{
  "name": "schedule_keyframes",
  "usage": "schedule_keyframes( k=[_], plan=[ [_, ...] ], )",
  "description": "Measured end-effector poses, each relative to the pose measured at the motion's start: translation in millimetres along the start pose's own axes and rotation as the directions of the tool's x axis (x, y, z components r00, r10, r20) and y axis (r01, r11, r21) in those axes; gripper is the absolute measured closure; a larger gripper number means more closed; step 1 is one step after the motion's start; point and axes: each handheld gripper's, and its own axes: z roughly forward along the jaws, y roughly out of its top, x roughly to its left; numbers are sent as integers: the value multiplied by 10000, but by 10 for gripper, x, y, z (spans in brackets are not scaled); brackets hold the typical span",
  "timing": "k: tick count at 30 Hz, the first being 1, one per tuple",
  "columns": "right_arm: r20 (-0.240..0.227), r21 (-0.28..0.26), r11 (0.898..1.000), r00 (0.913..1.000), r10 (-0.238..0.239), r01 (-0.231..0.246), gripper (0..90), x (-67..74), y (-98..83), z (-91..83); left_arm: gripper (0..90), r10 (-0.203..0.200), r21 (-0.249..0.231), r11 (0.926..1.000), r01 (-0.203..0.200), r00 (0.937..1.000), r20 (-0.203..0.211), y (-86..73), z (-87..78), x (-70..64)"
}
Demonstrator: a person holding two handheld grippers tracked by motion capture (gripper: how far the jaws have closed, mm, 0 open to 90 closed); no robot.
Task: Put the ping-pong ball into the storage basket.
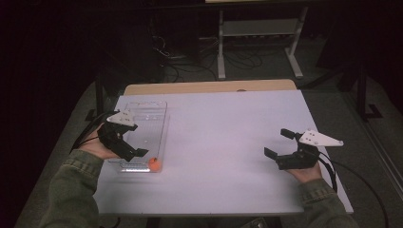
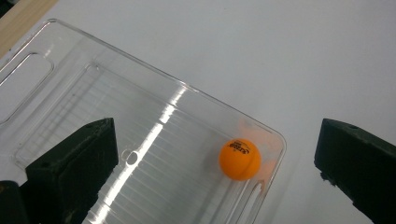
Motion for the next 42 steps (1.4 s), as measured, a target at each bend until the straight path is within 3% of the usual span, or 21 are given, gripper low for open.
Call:
schedule_keyframes(
  k=[11,27,42],
  plan=[
    [-6,78,10000,10000,-16,16,0,7,-4,11,0,-438,-733,9964,428,9990,-129,-179,13,-40],
    [-11,99,9999,10000,-56,56,0,8,-6,14,0,-719,-1291,9893,674,9969,-306,-361,24,-133],
    [-3,108,9999,10000,-86,86,0,8,-7,15,0,-1109,-1947,9756,1019,9932,-358,-497,101,-162]
  ],
)
